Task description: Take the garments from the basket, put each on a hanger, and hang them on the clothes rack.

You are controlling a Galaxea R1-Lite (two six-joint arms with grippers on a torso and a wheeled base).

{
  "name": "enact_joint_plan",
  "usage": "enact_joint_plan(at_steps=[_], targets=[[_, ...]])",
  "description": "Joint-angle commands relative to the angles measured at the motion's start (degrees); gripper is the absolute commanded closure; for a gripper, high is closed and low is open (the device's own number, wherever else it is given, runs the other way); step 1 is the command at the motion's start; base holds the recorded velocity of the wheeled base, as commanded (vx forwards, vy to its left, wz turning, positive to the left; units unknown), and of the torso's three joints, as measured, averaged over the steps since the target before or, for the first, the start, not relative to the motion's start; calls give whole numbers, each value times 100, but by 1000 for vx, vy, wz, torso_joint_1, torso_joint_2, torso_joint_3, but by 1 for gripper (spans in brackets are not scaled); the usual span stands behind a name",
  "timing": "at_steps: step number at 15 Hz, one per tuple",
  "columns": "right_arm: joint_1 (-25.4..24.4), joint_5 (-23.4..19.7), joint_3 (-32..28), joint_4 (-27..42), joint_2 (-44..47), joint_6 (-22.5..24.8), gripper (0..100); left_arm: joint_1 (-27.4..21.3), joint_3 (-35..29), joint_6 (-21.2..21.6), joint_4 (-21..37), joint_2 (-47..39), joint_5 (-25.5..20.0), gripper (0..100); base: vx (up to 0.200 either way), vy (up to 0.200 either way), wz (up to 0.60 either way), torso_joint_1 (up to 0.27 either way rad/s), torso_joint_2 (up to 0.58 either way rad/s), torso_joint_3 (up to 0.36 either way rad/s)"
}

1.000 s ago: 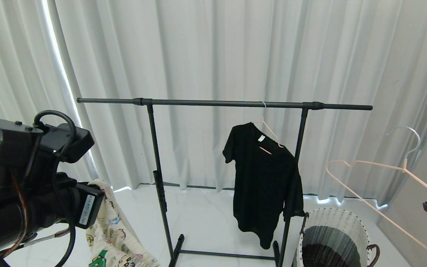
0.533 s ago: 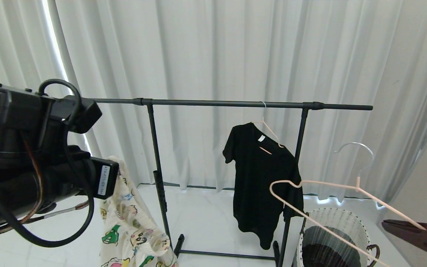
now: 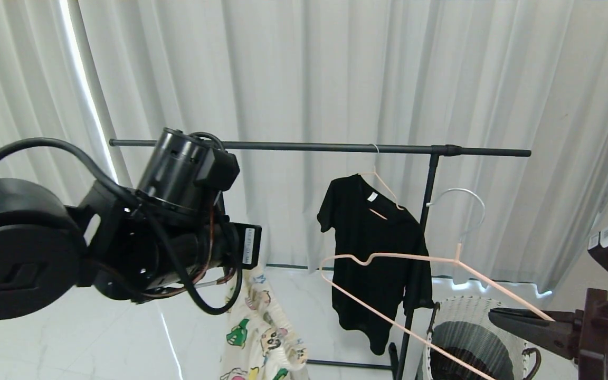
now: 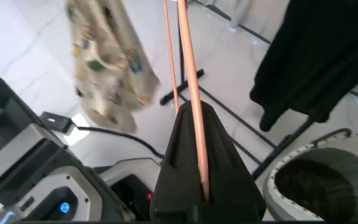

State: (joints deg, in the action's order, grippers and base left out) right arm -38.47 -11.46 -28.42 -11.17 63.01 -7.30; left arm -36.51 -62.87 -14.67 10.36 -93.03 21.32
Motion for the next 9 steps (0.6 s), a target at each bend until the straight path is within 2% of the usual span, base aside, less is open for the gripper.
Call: enact_joint_plan(at_steps=[1,3,5,9], targets=[[-169,-5,-6,-79,141,-78,100,-23,-226,-36,1,-497,4,100,0,0,0,0,0,0],[-407,-5,-6,-131,123,-281,100,-23,-419,-265,1,-647,56,100,0,0,0,0,0,0],[-565,-5,-15,-342,132,-500,100,-14,-463,-309,-8,-655,100,100,0,0,0,0,0,0],[-705,-14,-138,-430,308,-553,100,92,-446,-502,-8,-664,109,100,0,0,0,0,0,0]])
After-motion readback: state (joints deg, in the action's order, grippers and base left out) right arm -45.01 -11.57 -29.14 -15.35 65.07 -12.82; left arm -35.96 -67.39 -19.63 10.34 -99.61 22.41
